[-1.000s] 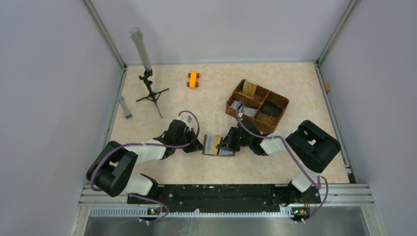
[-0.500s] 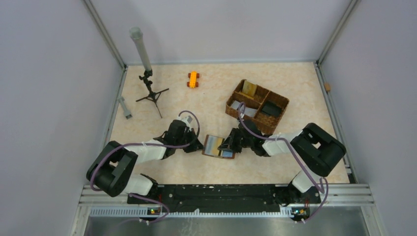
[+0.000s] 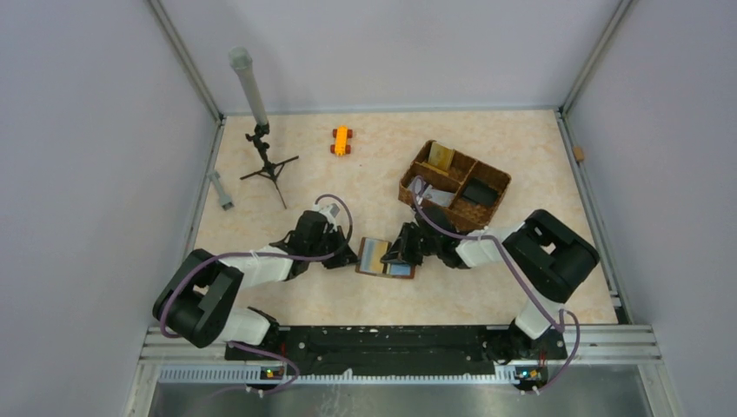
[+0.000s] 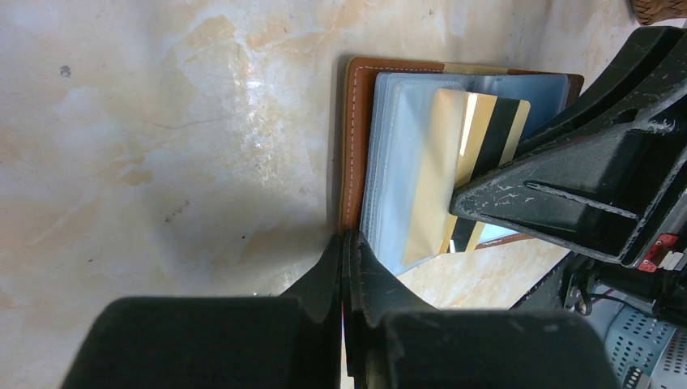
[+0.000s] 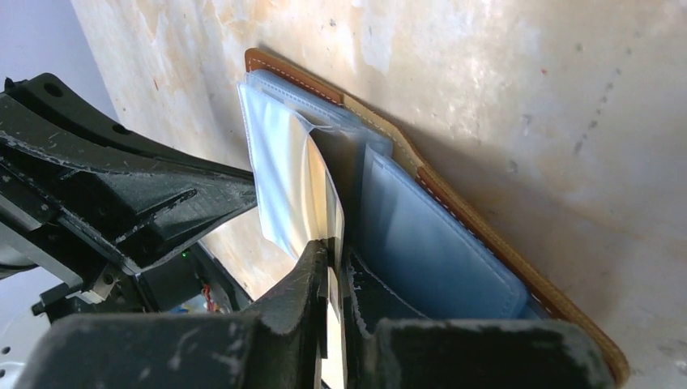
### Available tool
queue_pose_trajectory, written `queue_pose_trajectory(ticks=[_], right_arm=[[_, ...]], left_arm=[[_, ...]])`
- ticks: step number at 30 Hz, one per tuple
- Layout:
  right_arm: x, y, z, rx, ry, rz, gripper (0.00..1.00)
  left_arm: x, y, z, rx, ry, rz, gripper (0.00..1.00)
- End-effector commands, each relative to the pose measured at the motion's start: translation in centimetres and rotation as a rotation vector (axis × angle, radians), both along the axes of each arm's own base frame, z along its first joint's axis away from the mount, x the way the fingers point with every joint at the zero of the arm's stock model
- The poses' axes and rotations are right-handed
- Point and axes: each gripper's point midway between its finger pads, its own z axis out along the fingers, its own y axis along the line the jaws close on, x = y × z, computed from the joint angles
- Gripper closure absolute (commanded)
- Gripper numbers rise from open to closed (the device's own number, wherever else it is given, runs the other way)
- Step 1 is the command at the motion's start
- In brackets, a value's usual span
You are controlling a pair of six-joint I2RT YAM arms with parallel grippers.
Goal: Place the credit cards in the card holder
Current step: Insert the credit card into the card holder.
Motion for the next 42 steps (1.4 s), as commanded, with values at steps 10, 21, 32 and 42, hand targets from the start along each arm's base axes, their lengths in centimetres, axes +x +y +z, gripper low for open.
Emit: queue_pose_trajectory(ticks=[10, 21, 32, 42], right_arm=[[-1.2, -4.0, -2.6, -0.355, 0.004, 0.077, 0.64], [0.3, -5.6, 2.0, -0.442, -0.11, 0.066, 0.47], [0.8, -3.3, 1.8, -0.279, -0.124, 0.011, 0.64], [1.8, -1.9, 0.6, -0.269, -0.121, 0.028, 0.8]], left_arm=[[-0.2, 0.7, -0.9, 0.038, 0.013, 0.058, 1.0], [-0.4, 1.1, -1.0, 0.035, 0.014, 0.081, 1.0], [-0.5, 0.7, -0.8, 0.015, 0.013, 0.068, 1.0], [-0.6, 0.4, -0.7, 0.002, 0.014, 0.049, 1.0]])
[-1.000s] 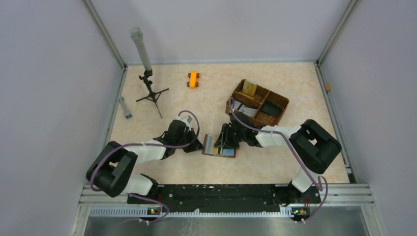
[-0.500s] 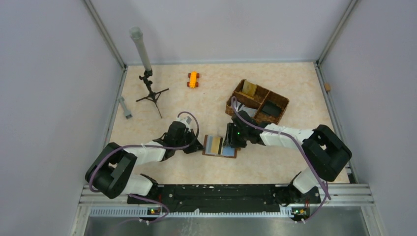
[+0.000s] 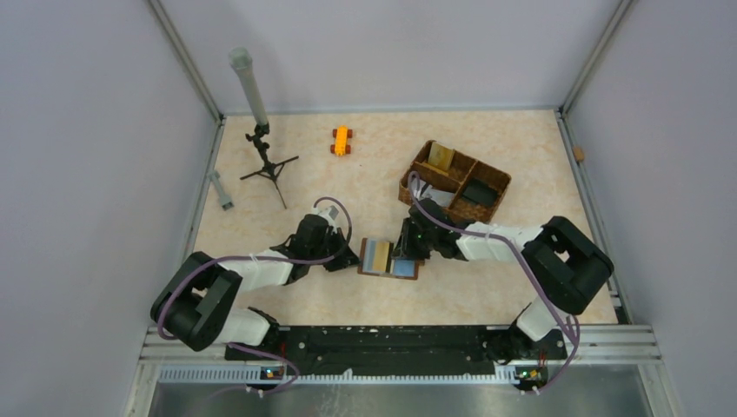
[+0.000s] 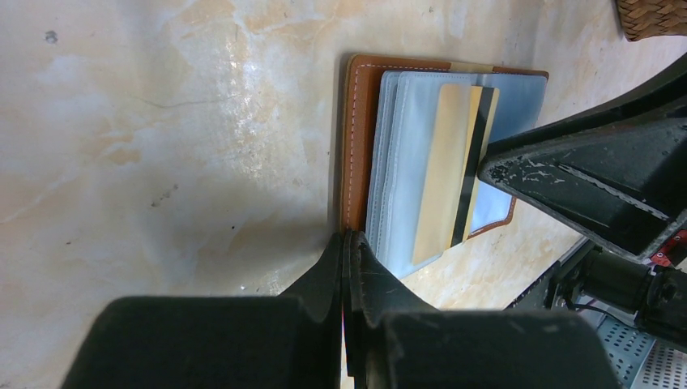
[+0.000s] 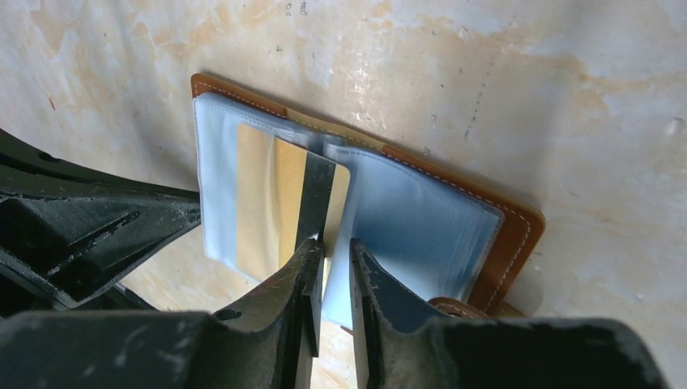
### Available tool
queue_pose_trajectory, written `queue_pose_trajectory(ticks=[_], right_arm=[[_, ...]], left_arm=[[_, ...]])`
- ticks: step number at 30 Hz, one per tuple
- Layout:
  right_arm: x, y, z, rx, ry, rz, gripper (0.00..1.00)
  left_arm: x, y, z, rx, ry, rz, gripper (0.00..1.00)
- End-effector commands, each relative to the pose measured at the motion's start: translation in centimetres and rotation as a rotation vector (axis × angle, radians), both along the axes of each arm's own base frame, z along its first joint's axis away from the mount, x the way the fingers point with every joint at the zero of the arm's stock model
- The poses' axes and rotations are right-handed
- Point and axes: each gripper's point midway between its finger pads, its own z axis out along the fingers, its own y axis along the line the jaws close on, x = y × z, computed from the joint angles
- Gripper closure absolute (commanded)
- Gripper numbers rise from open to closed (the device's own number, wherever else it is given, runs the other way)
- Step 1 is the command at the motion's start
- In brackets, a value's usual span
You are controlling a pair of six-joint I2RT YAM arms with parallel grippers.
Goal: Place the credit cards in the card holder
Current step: Insert the credit card into the card holder.
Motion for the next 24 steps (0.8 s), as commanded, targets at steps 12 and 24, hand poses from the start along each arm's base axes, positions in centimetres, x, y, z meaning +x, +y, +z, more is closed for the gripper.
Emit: queue_pose_trajectory(ticks=[12, 24], right_arm=[[1.5, 5.1, 1.6, 0.133, -0.066, 0.117, 0.89], [1.2, 5.2, 4.3, 0.18, -0.097, 0.106, 0.82]], left_arm=[[-0.3, -0.1, -0.4, 0.003, 0.0, -0.027, 1.0], [0.1, 1.2, 0.0, 0.047, -0.028, 0.039, 1.0]])
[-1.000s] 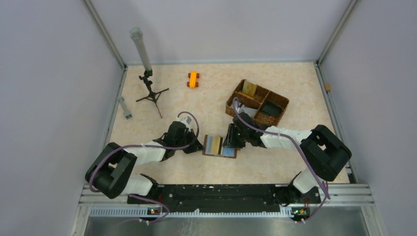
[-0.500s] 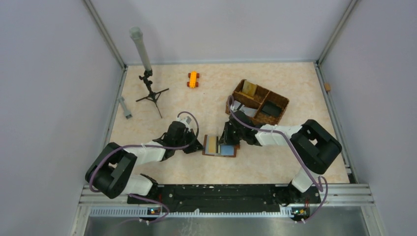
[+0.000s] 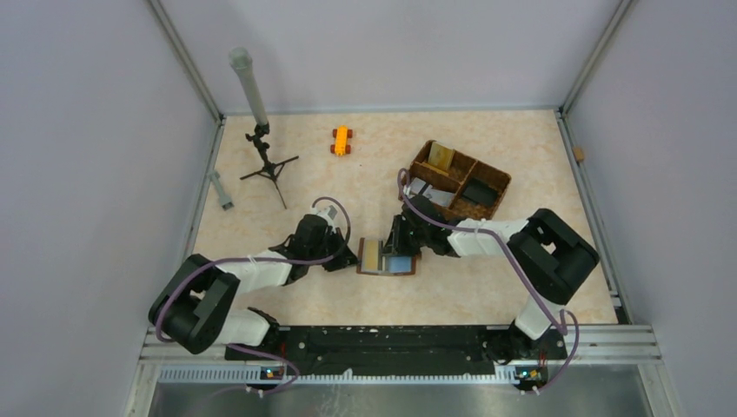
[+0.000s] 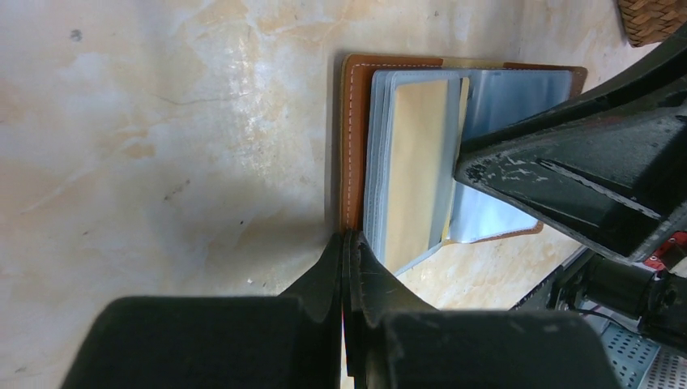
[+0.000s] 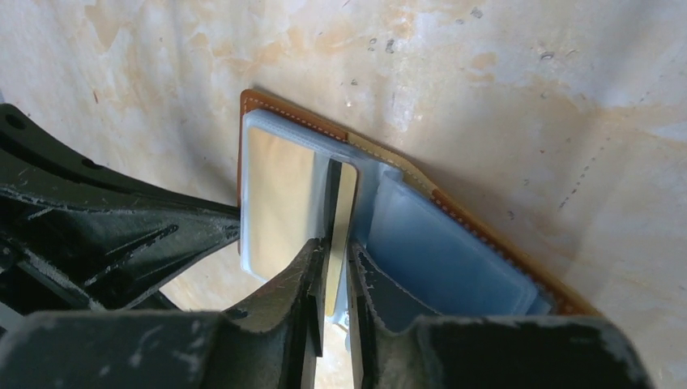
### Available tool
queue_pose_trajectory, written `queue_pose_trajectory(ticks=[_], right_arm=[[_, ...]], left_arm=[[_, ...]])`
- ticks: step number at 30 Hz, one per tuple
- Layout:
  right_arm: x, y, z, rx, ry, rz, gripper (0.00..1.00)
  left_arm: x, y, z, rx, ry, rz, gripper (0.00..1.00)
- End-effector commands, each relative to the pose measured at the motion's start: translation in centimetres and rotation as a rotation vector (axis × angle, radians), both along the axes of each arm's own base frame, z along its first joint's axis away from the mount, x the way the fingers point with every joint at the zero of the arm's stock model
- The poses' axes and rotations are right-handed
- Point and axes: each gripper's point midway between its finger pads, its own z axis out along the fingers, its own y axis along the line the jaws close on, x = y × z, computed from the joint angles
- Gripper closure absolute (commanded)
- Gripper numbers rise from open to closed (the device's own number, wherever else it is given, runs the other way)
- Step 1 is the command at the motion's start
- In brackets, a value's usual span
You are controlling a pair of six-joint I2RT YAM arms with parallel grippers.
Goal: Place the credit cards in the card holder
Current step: Insert the credit card into the card holder, then pick up the credit card from the storage box.
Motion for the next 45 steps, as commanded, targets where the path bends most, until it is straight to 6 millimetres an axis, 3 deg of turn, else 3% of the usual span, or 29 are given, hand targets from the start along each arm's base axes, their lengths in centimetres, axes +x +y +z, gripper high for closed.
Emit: queue_pose_trajectory(ticks=[1, 4, 8, 12, 18, 23, 27, 33, 37, 45], right_arm=[[0.2, 1.7, 4.6, 0.096, -0.084, 0.025, 0.78], [0.2, 0.5, 5.8, 0.049, -0.119, 0.022, 0.68], [0.6, -1.6, 8.7, -0.058, -0.217, 0.051, 0.56], [2.2, -5.3, 12.2, -0.241, -0.359, 0.03, 0.44], [4.8, -11.6, 16.7, -0.524, -0.496, -0.043, 0.31], [9.0, -15.7, 18.0, -0.636, -0.527, -0.098, 0.3], [13.4, -18.5, 18.1, -0.712, -0.562, -0.125, 0.29], [19.4, -20.3, 17.6, -0.857, -0.599, -0.106, 0.29], [22.7, -20.0, 16.8, -0.89, -0.619, -0.068, 0.28], [27.3, -18.8, 13.9, -0.945, -0.629, 0.001, 0.32]], left_arm=[[0.2, 1.5, 0.1, 0.054, -0.035, 0.057, 1.0], [0.1, 2.0, 0.6, 0.056, -0.052, 0.079, 0.96], [-0.3, 2.5, 1.6, 0.054, -0.072, 0.087, 0.63], [-0.6, 3.9, 2.6, 0.109, -0.087, 0.112, 0.28], [-0.3, 5.3, 7.1, 0.135, -0.184, 0.099, 0.03], [1.8, 7.9, 13.1, 0.202, -0.312, 0.087, 0.01], [3.9, 10.5, 16.2, 0.219, -0.359, 0.144, 0.01], [6.1, 14.8, 19.5, 0.395, -0.45, 0.229, 0.01], [6.7, 17.4, 19.5, 0.539, -0.453, 0.282, 0.01], [7.0, 16.7, 17.1, 0.505, -0.391, 0.237, 0.01]])
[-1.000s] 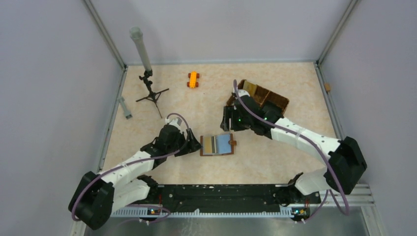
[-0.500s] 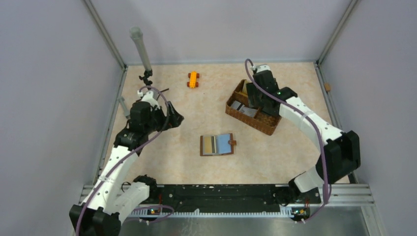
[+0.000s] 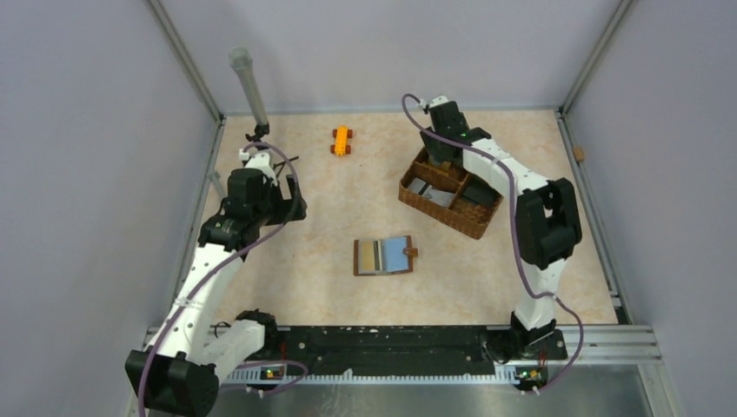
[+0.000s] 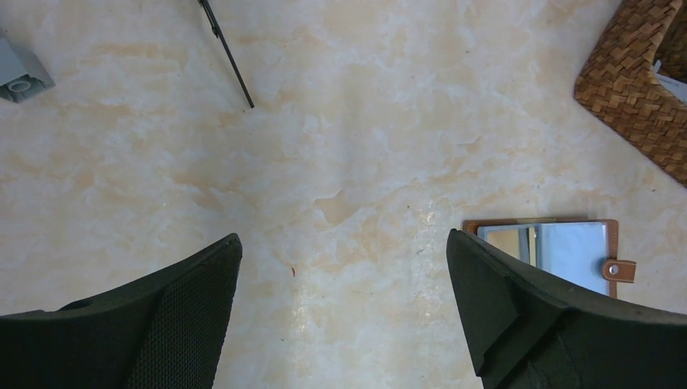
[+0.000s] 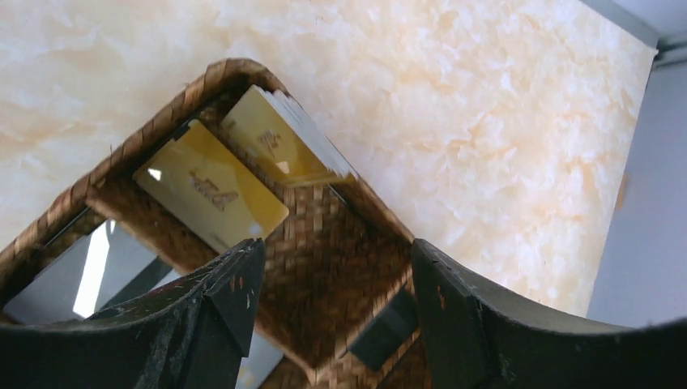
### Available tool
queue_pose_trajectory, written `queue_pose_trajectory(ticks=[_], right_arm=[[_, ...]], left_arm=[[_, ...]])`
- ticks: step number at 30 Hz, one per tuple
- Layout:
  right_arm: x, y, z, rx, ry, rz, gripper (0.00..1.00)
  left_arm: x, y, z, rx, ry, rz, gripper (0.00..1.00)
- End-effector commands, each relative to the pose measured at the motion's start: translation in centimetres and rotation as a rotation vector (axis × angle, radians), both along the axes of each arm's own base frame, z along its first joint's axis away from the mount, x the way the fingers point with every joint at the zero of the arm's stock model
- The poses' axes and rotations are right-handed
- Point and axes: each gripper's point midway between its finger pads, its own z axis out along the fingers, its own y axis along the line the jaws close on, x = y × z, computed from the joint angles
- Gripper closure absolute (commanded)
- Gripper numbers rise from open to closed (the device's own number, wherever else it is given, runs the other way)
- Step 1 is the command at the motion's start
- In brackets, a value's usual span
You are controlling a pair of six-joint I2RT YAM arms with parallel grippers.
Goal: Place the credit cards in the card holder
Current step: Pick up the credit card from the storage box.
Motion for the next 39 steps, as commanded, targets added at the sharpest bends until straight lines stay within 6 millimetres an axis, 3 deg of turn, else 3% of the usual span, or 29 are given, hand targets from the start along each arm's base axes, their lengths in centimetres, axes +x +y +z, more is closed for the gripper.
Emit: queue_pose_trajectory(ticks=[1, 12, 24, 32, 39], right_arm=[[3.4, 0.2, 1.2, -0.047, -0.077, 0.024, 0.32], [6.6, 0.0, -0.2, -0.167, -0.095, 0.016, 0.41], [6.7, -0.7, 0.5, -0.204, -0.114, 0.003, 0.54], [6.5, -0.1, 0.3, -0.18, -0.099, 0.041, 0.74], [6.4, 0.5, -0.2, -0.169, -0.074, 0.079, 0.83]], left_arm=[[0.2, -0.2, -0.5, -0.001, 0.018, -0.031, 0.01], [0.3, -0.4, -1.1, -0.016, 0.037, -0.041, 0.01], [0.3, -0.7, -1.2, -0.03, 0.042, -0.054, 0.01], [0.2, -1.0, -1.4, -0.041, 0.048, -0.066, 0.01], [0.2, -1.1, -1.4, -0.042, 0.049, -0.069, 0.01]])
